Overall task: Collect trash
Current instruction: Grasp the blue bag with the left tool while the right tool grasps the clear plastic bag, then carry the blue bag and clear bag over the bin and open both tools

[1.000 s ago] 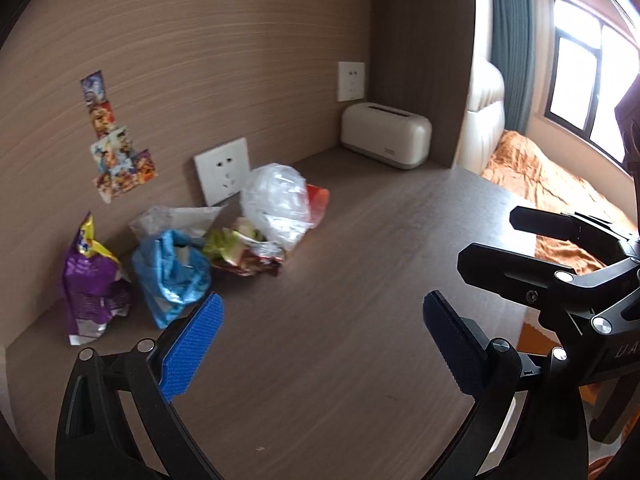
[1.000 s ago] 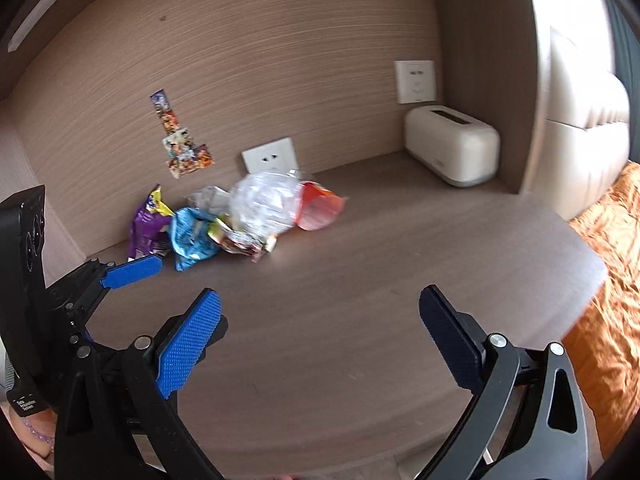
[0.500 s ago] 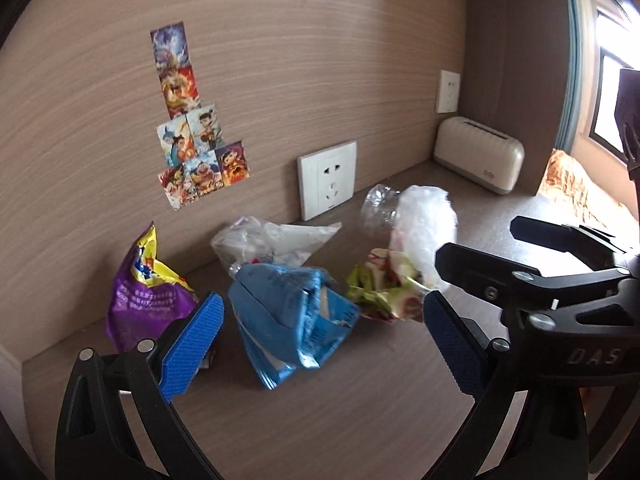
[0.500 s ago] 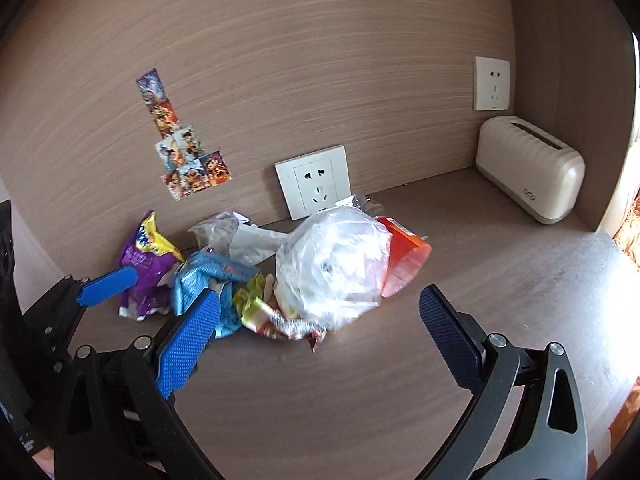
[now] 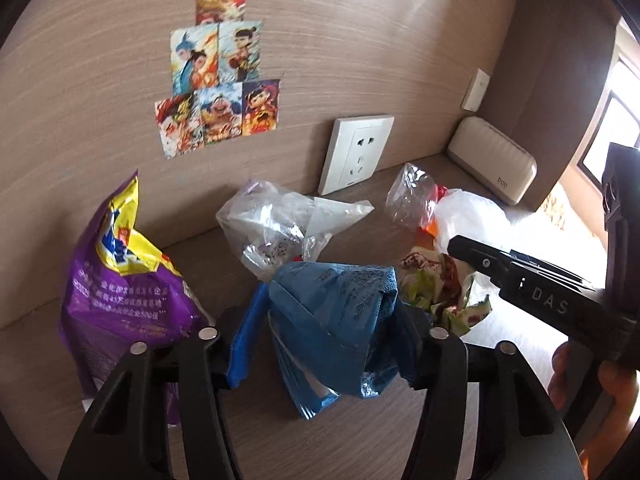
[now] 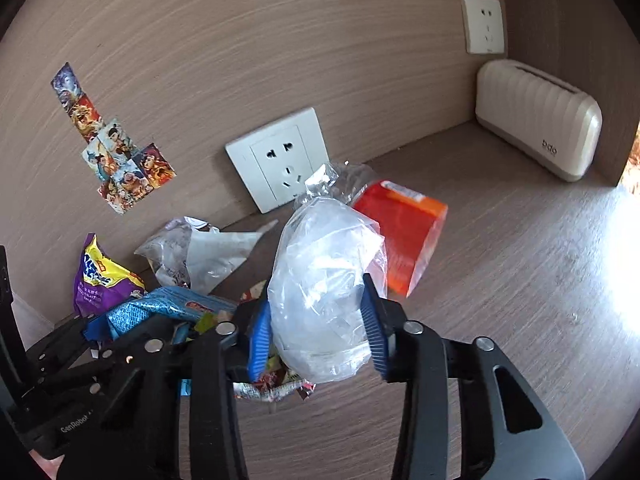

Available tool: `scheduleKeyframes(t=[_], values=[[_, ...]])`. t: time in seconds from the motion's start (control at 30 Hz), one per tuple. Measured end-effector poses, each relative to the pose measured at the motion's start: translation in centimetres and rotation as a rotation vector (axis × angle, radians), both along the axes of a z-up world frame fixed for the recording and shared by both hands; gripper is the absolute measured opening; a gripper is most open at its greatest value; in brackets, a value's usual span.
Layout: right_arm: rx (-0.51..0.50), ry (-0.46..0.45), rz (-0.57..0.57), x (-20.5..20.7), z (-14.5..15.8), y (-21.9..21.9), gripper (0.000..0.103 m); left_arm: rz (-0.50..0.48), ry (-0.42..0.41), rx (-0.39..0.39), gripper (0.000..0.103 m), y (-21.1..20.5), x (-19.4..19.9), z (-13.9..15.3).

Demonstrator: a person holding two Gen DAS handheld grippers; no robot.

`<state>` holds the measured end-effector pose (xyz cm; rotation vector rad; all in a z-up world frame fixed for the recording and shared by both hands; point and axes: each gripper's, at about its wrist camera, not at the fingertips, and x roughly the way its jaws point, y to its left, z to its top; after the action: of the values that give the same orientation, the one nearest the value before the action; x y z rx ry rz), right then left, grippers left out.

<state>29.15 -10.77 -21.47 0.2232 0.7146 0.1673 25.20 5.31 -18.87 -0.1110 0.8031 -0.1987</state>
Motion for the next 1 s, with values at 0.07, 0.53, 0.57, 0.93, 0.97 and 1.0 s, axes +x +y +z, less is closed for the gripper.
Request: scheduleKeyframes(t=[0.07,0.53,0.57,0.93,0.97,1.0], values=[[0.032,-0.012,-0.003,-0.5,0.4,-0.6,0.034,0.002,-0.006,-0.028,0.052,0.1,-0.3,0.6],[-0.004,-0.147,-0.01,-7.6,5.5,-4.5,0.033,-0.05,-0.128,0.037,0.052,-5.3,-6.3,6.6],[-0.01,-0.152,-0.011,-8.3,5.6,-5.1,0.033,-0.061,-0.132,0.036,0.052,-6.0,-6.6,6.9],[-0.051,-0.167,-0.113,-16.1,5.6,-13.2,0.033,-0.25,-0.159,0.033,0.052,-17.4,-10.6,8.1],[-0.051,-0.164,-0.129,-16.8,5.4,-14.0,0.033,-0.269,-0.159,0.035,0.052,-18.4,-10.9,8.1],[-0.051,-0.161,-0.145,-17.4,5.2,-14.9,0.033,-0.294,-0.163,0.038,0.052,-19.8,-11.5,8.1]])
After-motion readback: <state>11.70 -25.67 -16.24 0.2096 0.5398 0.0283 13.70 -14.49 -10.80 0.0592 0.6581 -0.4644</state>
